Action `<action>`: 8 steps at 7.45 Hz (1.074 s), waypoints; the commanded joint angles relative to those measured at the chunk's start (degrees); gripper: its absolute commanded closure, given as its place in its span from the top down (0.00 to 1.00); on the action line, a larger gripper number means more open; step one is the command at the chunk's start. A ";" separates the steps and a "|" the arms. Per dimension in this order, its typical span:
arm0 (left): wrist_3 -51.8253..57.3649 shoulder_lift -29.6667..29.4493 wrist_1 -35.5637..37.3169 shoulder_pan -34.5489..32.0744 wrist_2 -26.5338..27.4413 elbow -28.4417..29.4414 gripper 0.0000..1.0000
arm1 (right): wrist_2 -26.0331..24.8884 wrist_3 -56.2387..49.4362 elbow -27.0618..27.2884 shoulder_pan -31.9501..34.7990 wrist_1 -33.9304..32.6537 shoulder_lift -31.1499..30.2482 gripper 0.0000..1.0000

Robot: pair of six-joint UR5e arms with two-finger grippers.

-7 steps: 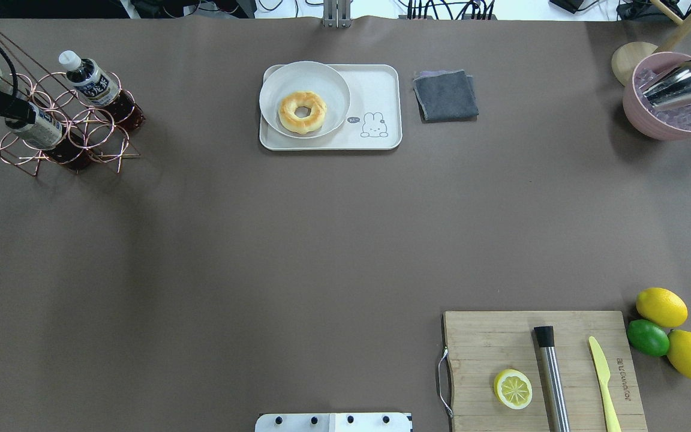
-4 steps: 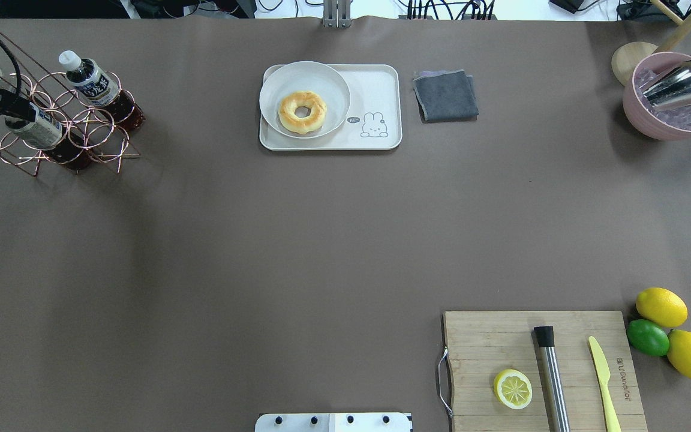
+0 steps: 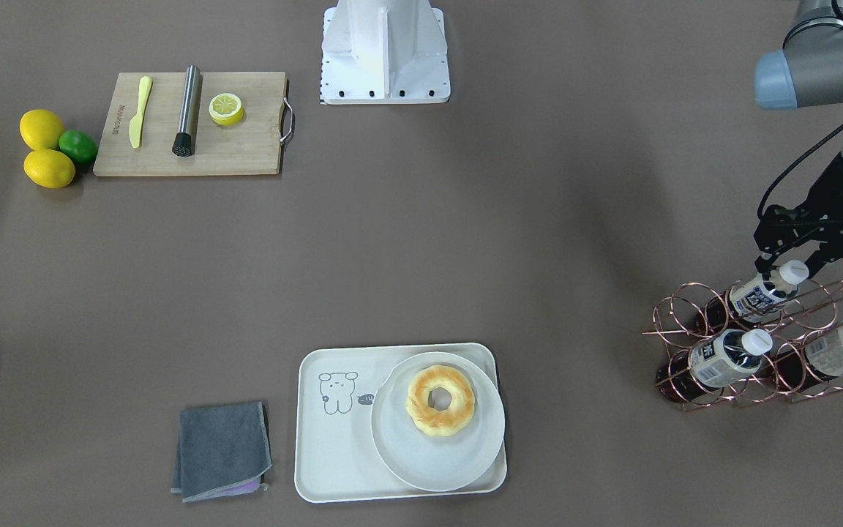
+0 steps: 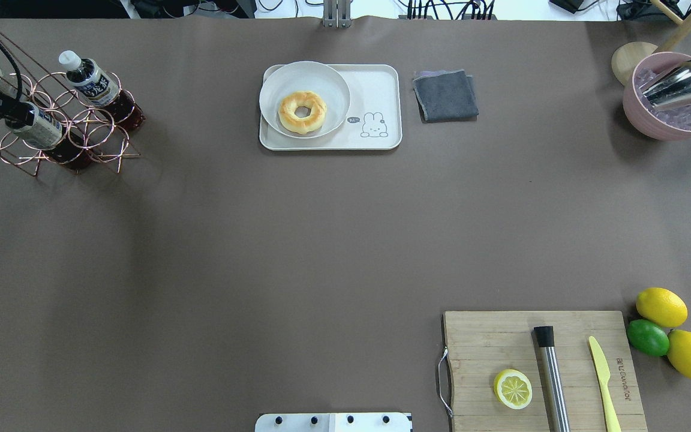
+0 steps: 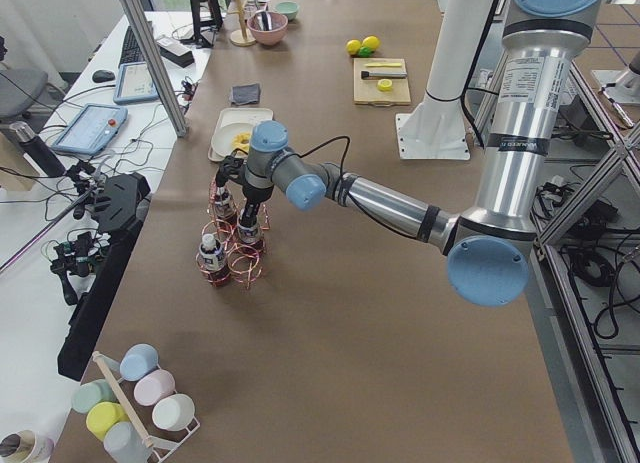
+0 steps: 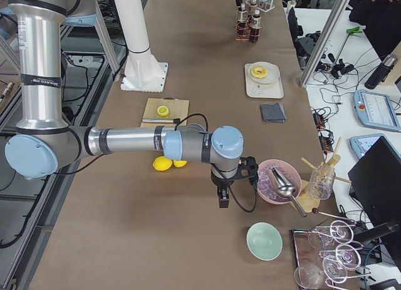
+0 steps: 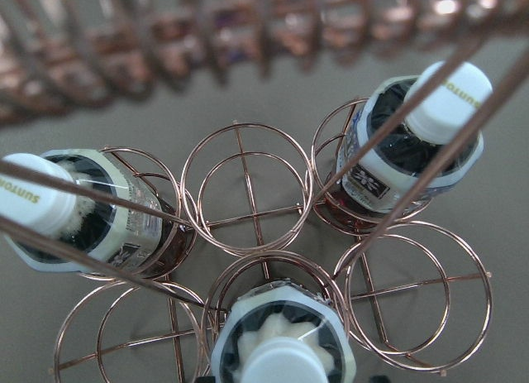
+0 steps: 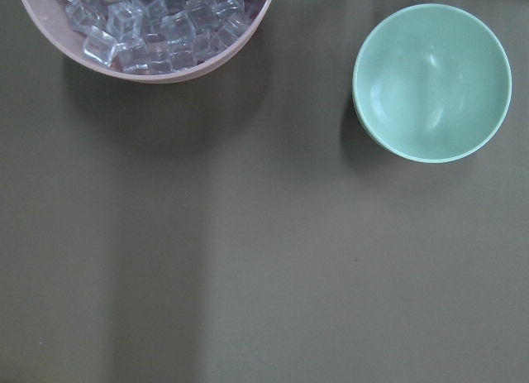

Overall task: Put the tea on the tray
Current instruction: 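Lower the left gripper over a dark tea bottle in the copper rack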

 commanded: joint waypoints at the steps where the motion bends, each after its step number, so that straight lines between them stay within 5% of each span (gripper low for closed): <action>1: 0.09 -0.57 0.43 -0.19 -0.09 0.03 0.69 | -0.12 -0.02 0.04 0.00 0.00 -0.02 1.00; 6: 0.09 -1.28 1.32 -0.80 -0.01 0.12 0.69 | -0.12 -0.02 -0.04 -0.09 0.00 -0.10 1.00; 7: 0.09 -1.28 1.32 -0.98 -0.09 0.20 0.63 | -0.12 -0.02 -0.04 -0.09 0.09 -0.02 1.00; 8: 0.18 -1.28 1.32 -1.07 -0.09 0.20 0.33 | -0.12 -0.02 -0.04 -0.09 0.09 -0.02 1.00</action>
